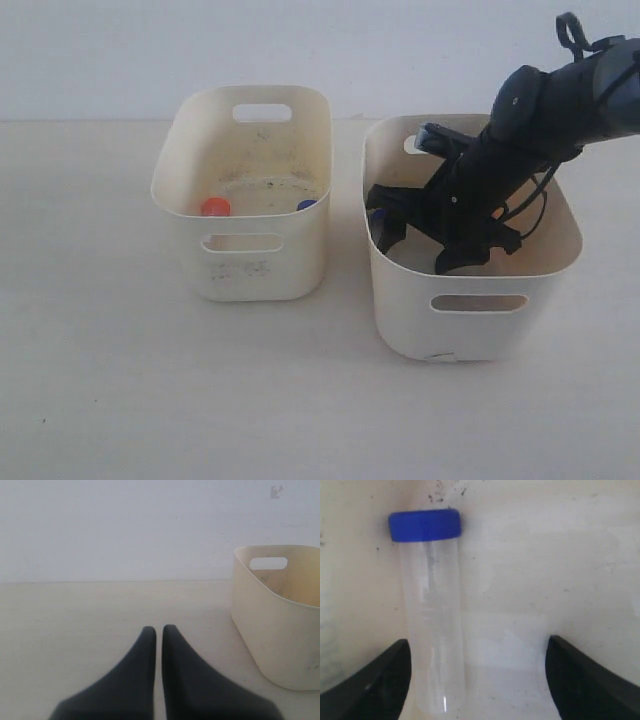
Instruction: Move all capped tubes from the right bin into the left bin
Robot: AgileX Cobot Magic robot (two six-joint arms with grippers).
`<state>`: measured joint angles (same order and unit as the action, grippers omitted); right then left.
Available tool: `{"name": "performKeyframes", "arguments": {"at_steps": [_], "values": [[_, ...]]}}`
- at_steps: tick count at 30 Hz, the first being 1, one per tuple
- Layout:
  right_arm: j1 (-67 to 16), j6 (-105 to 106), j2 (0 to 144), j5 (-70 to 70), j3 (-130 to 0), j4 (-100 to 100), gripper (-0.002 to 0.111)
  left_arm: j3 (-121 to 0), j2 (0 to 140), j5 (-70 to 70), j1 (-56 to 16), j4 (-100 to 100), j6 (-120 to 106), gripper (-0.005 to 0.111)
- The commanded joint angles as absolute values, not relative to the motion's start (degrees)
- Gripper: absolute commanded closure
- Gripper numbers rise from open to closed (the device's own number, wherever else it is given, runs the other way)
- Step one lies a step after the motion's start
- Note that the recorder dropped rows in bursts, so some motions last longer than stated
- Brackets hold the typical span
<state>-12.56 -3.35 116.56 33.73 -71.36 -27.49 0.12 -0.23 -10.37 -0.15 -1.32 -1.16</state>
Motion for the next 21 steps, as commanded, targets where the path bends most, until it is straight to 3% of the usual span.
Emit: {"name": "performKeyframes", "arguments": {"at_steps": [1,2,7,9,17,19,21], "values": [[-12.6,-6.8,117.9,34.2,-71.3,-20.8,0.041,0.0,0.0,-10.0,-0.6,-1.5,-0.9,0.103],[-12.6,-7.9,117.9,34.5,-71.3,-18.7,0.044,0.0,0.0,-10.0,-0.6,-1.5,-0.9,0.103],[-12.5,-15.7,114.4,37.1,-71.4,-6.0,0.086,0.0,0.0,-10.0,-0.6,-1.5,-0.9,0.103],[-12.5,-16.7,111.6,35.9,-71.4,-5.1,0.093,0.0,0.0,-10.0,-0.6,-1.5,-0.9,0.103],[-12.5,-16.5,108.1,33.7,-71.4,-5.3,0.090,0.0,0.0,-10.0,-0.6,-1.5,-0.9,0.103],[-12.5,-16.5,108.4,33.7,-71.3,-5.9,0.081,0.0,0.0,-10.0,-0.6,-1.5,-0.9,0.103],[-12.5,-16.5,108.8,33.7,-71.3,-6.9,0.064,0.0,0.0,-10.0,-0.6,-1.5,-0.9,0.103]]}}
